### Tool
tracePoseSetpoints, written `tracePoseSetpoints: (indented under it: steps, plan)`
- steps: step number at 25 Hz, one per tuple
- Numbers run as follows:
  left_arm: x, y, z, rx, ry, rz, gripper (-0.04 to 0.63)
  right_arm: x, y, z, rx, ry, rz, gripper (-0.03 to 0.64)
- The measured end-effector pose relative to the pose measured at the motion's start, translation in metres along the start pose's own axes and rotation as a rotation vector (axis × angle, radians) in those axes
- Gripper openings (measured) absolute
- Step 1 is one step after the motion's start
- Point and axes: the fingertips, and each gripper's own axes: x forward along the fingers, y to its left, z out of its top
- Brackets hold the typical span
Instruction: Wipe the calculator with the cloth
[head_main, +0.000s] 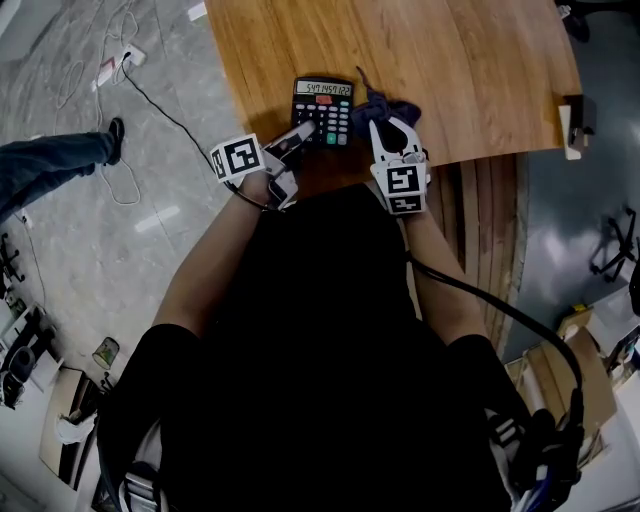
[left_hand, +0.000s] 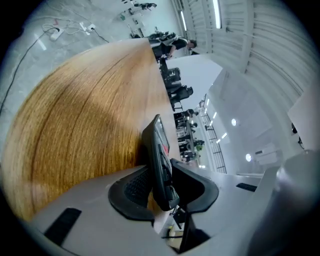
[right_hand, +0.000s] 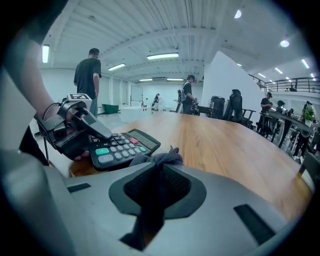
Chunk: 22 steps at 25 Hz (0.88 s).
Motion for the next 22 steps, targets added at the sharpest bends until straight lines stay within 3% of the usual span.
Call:
tracePoseSetpoints:
  steps: [5,12,14,19,22]
  plan:
    - [-0.006,0.005,-0.003,0.115,0.073,0.133,0.137,0.004,0.000,-0.001,0.036,0.035,0.016,0.038]
    - [-0.014,0.009,-0.009,0.344,0.171,0.367,0.167,0.001,0.011,0.004,0.035,0.067,0.055,0.041]
    - [-0.017,0.008,-0.008,0.402,0.188,0.436,0.181,-0.002,0.013,0.005,0.036,0.076,0.068,0.073]
    - [-0.032,0.009,0.004,0.621,0.190,0.610,0.201,-0.012,0.013,0.009,0.049,0.088,0.072,0.114]
    - [-0.037,0.004,0.011,0.775,0.184,0.646,0.201,-0.020,0.009,0.018,0.041,0.068,0.040,0.114]
